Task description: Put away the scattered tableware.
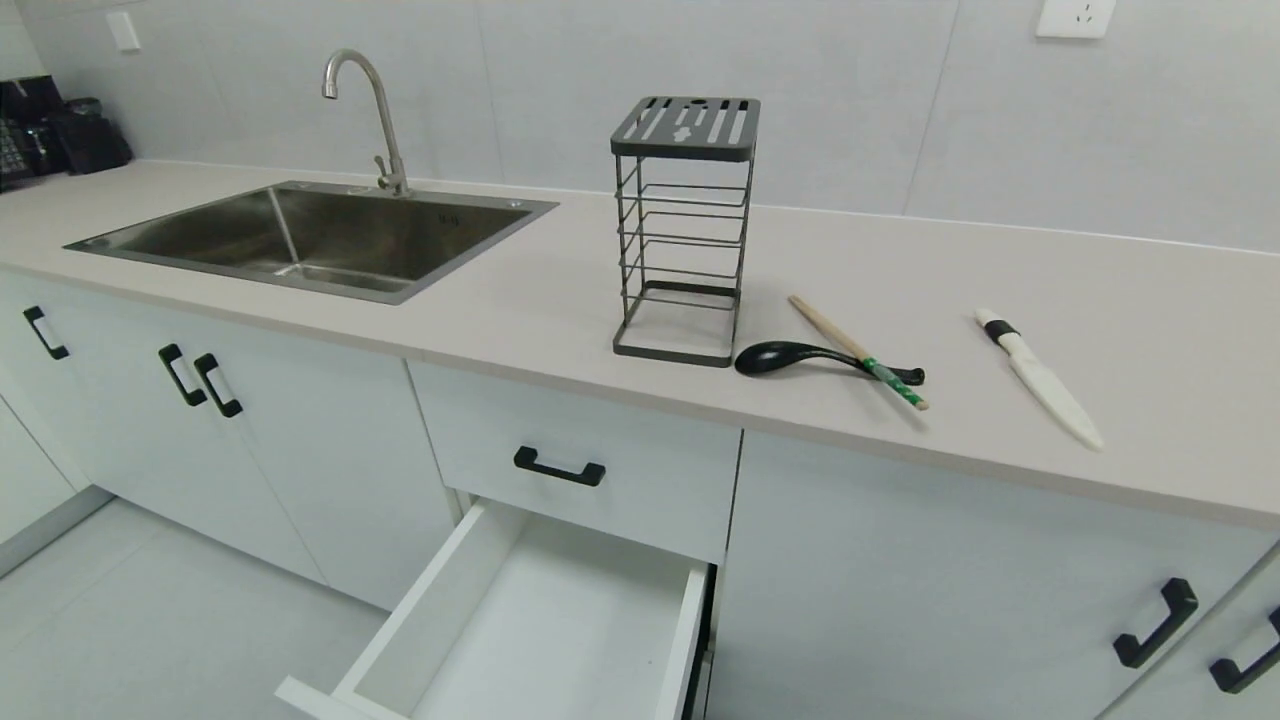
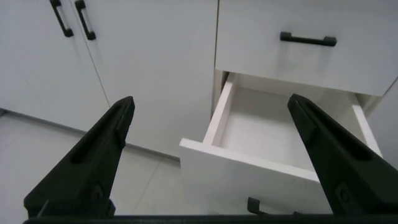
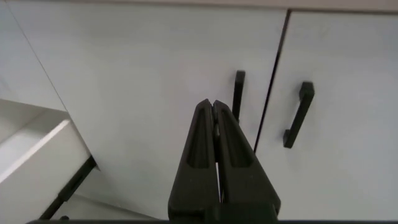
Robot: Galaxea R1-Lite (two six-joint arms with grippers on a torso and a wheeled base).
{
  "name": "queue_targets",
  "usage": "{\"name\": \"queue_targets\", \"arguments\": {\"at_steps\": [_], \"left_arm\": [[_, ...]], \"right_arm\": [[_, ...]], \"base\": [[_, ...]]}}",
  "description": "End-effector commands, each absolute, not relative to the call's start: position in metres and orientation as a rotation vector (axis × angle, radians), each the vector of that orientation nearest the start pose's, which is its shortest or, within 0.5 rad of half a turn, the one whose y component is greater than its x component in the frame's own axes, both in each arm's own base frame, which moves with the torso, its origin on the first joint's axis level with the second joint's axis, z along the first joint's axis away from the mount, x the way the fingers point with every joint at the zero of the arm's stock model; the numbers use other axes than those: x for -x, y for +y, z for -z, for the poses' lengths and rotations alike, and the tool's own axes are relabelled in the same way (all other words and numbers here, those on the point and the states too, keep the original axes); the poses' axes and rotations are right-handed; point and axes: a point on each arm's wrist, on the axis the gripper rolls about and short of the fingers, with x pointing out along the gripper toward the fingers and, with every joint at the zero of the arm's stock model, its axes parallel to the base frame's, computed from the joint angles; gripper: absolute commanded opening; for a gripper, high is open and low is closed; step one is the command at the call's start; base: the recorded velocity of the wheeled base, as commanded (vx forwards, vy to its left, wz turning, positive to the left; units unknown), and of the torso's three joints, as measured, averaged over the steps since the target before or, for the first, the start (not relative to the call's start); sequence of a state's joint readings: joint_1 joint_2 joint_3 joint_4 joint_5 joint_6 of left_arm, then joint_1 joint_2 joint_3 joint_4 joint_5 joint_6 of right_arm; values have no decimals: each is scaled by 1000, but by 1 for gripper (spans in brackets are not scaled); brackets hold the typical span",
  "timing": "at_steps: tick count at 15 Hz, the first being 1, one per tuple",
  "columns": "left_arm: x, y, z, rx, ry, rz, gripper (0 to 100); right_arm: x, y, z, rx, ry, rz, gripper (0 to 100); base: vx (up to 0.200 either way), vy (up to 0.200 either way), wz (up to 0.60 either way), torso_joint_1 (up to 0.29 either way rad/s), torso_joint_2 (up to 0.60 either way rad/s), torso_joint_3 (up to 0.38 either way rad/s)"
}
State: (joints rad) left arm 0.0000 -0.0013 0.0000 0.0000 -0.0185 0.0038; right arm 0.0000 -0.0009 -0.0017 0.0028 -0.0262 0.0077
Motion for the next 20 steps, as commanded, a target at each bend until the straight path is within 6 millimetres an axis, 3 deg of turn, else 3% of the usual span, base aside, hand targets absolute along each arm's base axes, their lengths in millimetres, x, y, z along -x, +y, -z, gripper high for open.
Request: {"name": "queue_targets", "arguments": {"at_steps": [1, 4, 13, 15, 20], "left_arm": [[23, 0, -75, -5, 0, 18, 100], [23, 0, -75, -5, 0, 18, 100], [23, 0, -75, -5, 0, 18, 100], [23, 0, -75, -5, 0, 18, 100], [23, 0, -75, -5, 0, 20, 100]], "right_arm": [[23, -1, -76, -8, 1, 26, 0], [23, -1, -76, -6, 1, 26, 0], [23, -1, -76, -6, 1, 26, 0], [23, -1, -76, -6, 1, 26, 0], [23, -1, -76, -8, 1, 26, 0]], "base": [[0, 0, 0, 212, -476, -227], [0, 0, 0, 102, -474, -216], [0, 0, 0, 328, -504, -240], [0, 0, 600, 271, -520, -246], [0, 0, 120, 55, -101, -50]]}}
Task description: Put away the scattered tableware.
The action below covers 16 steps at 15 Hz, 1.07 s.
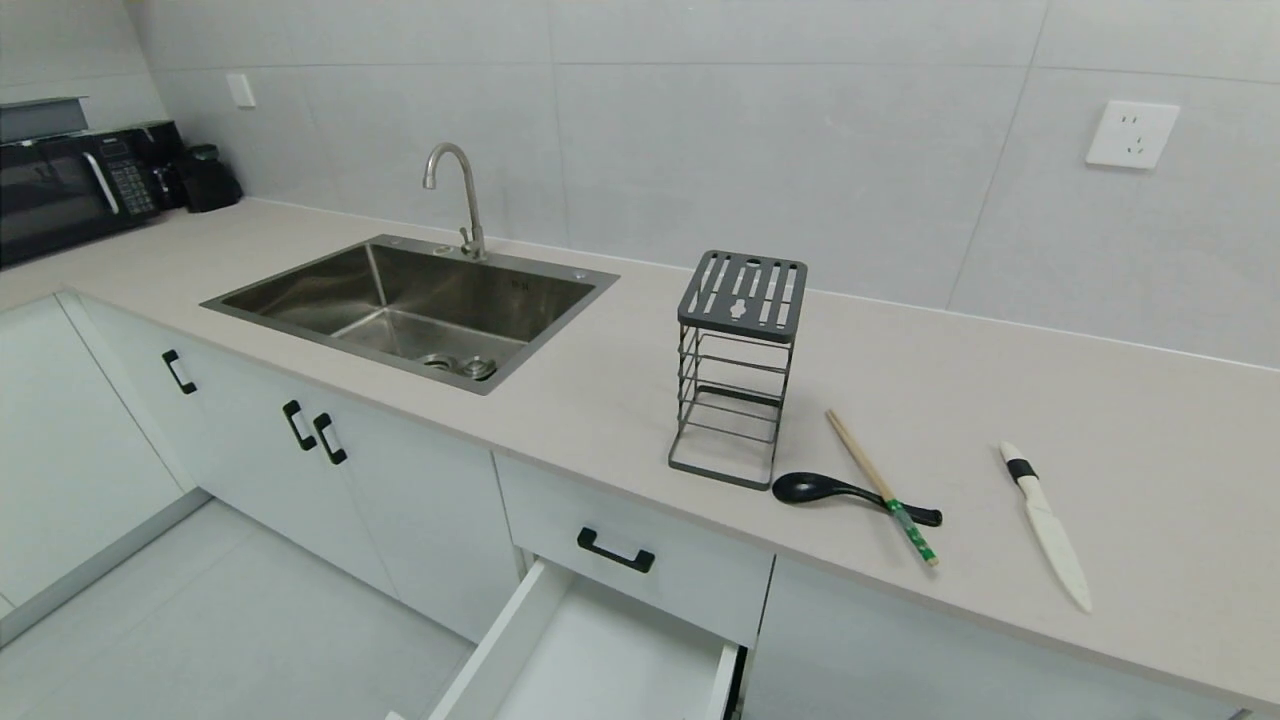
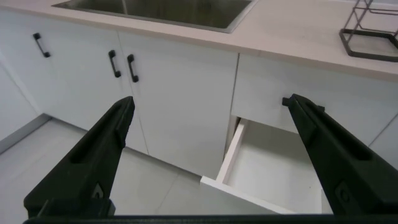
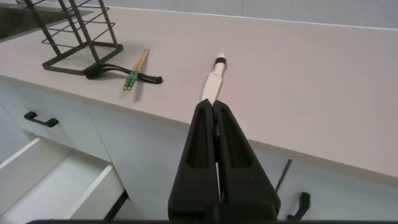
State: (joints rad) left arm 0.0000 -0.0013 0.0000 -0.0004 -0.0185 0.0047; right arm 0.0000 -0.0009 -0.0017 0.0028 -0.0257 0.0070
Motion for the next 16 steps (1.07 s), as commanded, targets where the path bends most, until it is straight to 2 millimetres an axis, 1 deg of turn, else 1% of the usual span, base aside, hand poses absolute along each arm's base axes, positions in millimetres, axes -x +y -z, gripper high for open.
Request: {"name": "queue_targets", "arguments": {"at_steps": [1, 8, 10, 14, 15, 16], "left_arm": [[23, 0, -75, -5, 0, 18, 100], [23, 0, -75, -5, 0, 18, 100], [23, 0, -75, -5, 0, 18, 100], [23, 0, -75, -5, 0, 20, 100], [23, 0, -75, -5, 0, 18, 100], [23, 0, -75, -5, 0, 20, 100]], "right_arm": [[23, -1, -76, -3, 1, 26, 0], [23, -1, -75, -11, 3, 25, 0], [23, -1, -75, -9, 3, 25, 0], [23, -1, -76, -9, 1, 25, 0], [23, -1, -76, -11, 1, 25, 100], [23, 0, -76, -12, 1, 20, 100]], "base": [[0, 0, 0, 0, 0, 0], [0, 0, 0, 0, 0, 0], [0, 0, -600, 5, 2, 2], [0, 0, 0, 0, 0, 0], [0, 0, 0, 0, 0, 0], [0, 0, 0, 0, 0, 0]]}}
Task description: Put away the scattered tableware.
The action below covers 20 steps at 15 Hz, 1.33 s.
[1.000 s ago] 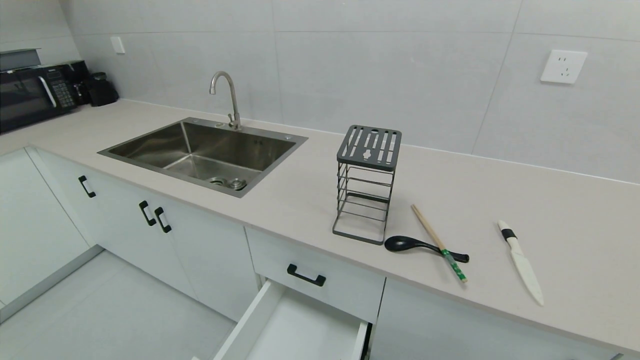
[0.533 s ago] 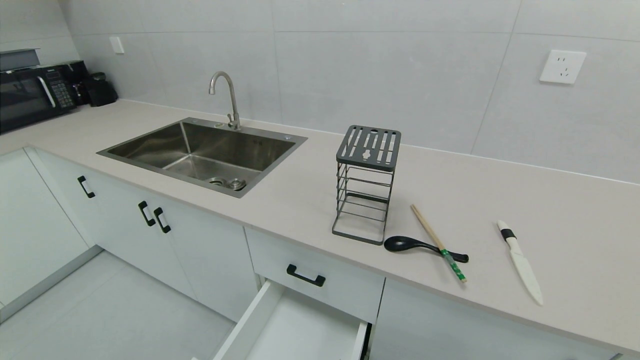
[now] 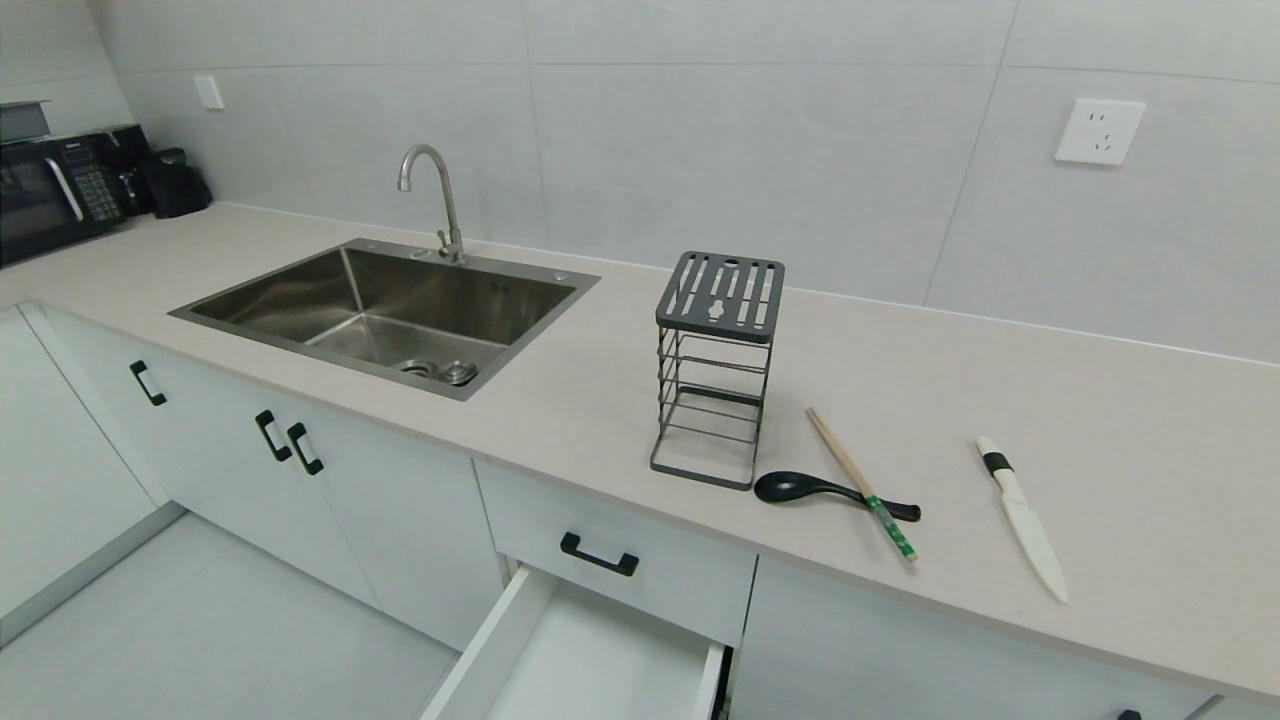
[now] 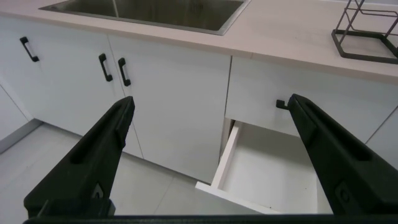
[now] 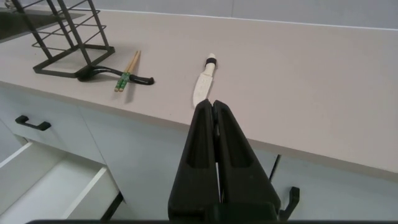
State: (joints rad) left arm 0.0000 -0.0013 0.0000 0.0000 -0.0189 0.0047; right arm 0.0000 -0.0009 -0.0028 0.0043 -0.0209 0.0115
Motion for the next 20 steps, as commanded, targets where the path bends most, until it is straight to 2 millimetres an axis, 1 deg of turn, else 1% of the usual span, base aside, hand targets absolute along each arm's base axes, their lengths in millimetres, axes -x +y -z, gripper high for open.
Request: {"name": "queue_targets", "arguments": {"at_steps": [1, 4, 5, 6, 7, 8, 9, 10, 11, 15, 16, 17, 18, 20], "left_arm": [[23, 0, -75, -5, 0, 18, 100], [23, 0, -75, -5, 0, 18, 100], [23, 0, -75, -5, 0, 18, 100], [23, 0, -75, -5, 0, 18, 100], [23, 0, -75, -5, 0, 18, 100], [23, 0, -75, -5, 0, 18, 100], [23, 0, -75, -5, 0, 18, 100], [23, 0, -75, -5, 0, 18, 100], [23, 0, -75, -5, 0, 18, 100], [23, 0, -75, -5, 0, 18, 100], [23, 0, -75, -5, 0, 18, 100], [23, 0, -75, -5, 0, 18, 100], [23, 0, -75, -5, 0, 18, 100], [23, 0, -75, -5, 0, 18, 100]], "right_arm": [[23, 0, -76, -14, 1, 14, 100], [23, 0, -75, -12, 3, 8, 100], [23, 0, -76, -5, -1, -18, 100], [24, 1, -85, -12, -61, -48, 100], [32, 2, -114, -7, -197, -55, 100], [36, 3, -140, 10, -240, -87, 100], [38, 3, -151, 17, -245, -130, 100], [37, 5, -155, 20, -198, -227, 100], [31, 6, -156, 16, -138, -276, 100], [14, 9, -170, 3, -43, -407, 100], [7, 9, -177, -5, -16, -433, 100], [-2, 9, -190, -10, 7, -456, 100], [-11, 10, -199, -14, 34, -478, 100], [-27, 12, -199, -16, 108, -515, 100]], "base": [[0, 0, 0, 0, 0, 0], [0, 0, 0, 0, 0, 0], [0, 0, 0, 0, 0, 0], [0, 0, 0, 0, 0, 0], [0, 0, 0, 0, 0, 0], [0, 0, 0, 0, 0, 0], [0, 0, 0, 0, 0, 0], [0, 0, 0, 0, 0, 0], [0, 0, 0, 0, 0, 0], [0, 0, 0, 0, 0, 0], [0, 0, 0, 0, 0, 0], [0, 0, 0, 0, 0, 0], [0, 0, 0, 0, 0, 0], [0, 0, 0, 0, 0, 0]]}}
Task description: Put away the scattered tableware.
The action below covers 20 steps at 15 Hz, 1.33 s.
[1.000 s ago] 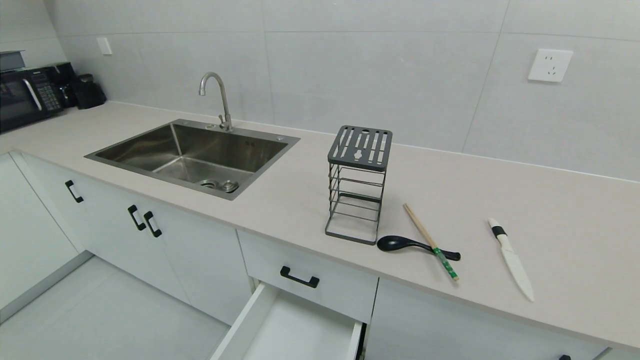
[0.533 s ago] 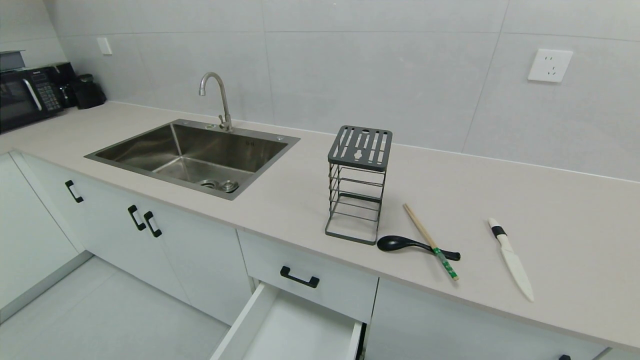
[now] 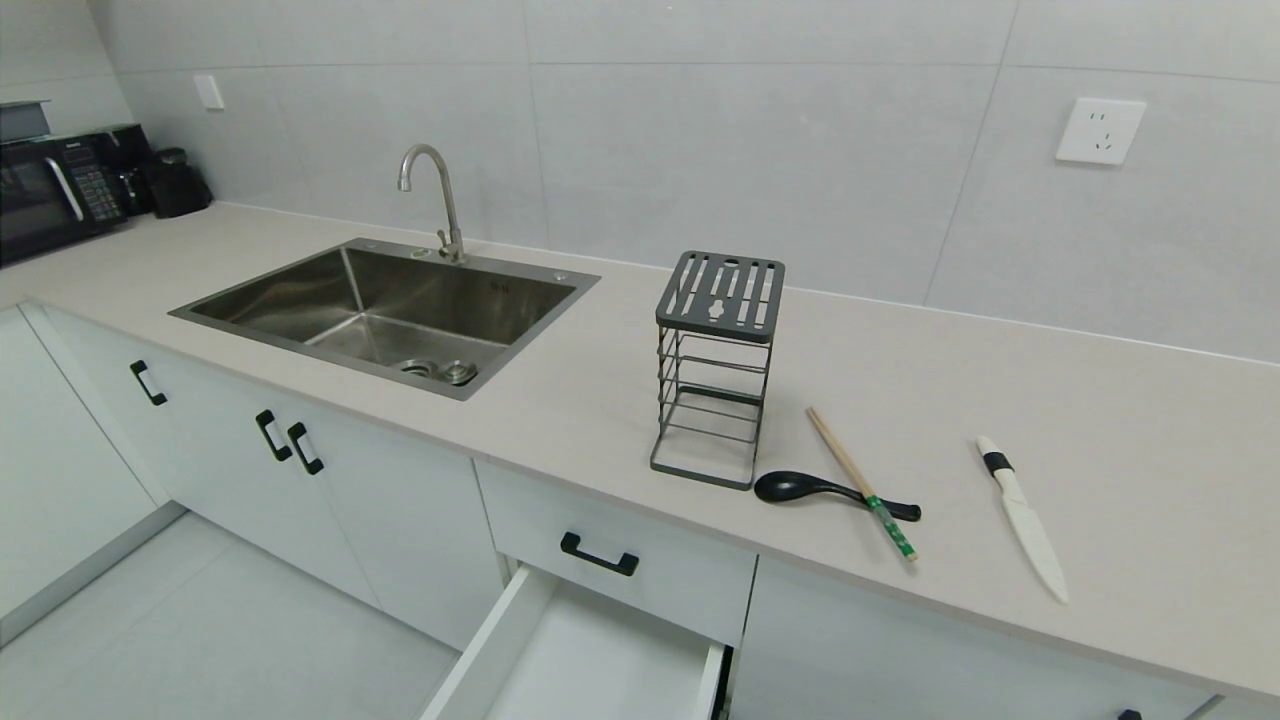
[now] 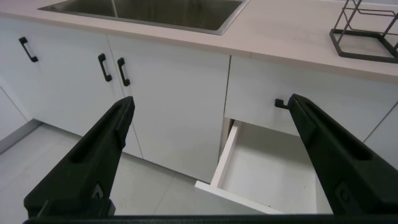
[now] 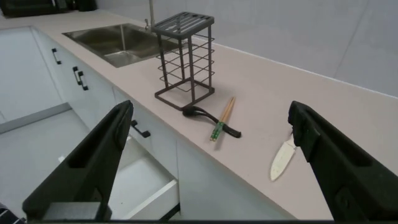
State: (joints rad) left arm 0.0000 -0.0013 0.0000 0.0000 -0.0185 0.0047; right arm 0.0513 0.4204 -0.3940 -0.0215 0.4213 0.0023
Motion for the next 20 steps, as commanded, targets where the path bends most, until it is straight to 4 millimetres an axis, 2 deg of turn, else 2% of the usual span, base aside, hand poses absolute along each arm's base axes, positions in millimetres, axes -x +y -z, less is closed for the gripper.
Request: {"name": "queue_targets", "arguments": {"at_steps": [1, 5, 8, 11, 16, 20], "left_arm": [[23, 0, -75, -5, 0, 18, 100], [23, 0, -75, -5, 0, 18, 100], [23, 0, -75, -5, 0, 18, 100], [23, 0, -75, -5, 0, 18, 100], [23, 0, -75, -5, 0, 18, 100], [23, 0, -75, -5, 0, 18, 100]], "right_arm": [[-33, 13, -196, -11, 147, -532, 100], [-62, 19, -183, 9, 313, -587, 100], [-75, 29, -172, 13, 450, -673, 100], [-93, 36, -164, 29, 561, -644, 100], [-113, 48, -168, 59, 604, -628, 100], [-118, 52, -167, 73, 623, -626, 100]], "base": [[0, 0, 0, 0, 0, 0], [0, 0, 0, 0, 0, 0], [0, 0, 0, 0, 0, 0], [0, 0, 0, 0, 0, 0], [0, 0, 0, 0, 0, 0], [0, 0, 0, 0, 0, 0]]}}
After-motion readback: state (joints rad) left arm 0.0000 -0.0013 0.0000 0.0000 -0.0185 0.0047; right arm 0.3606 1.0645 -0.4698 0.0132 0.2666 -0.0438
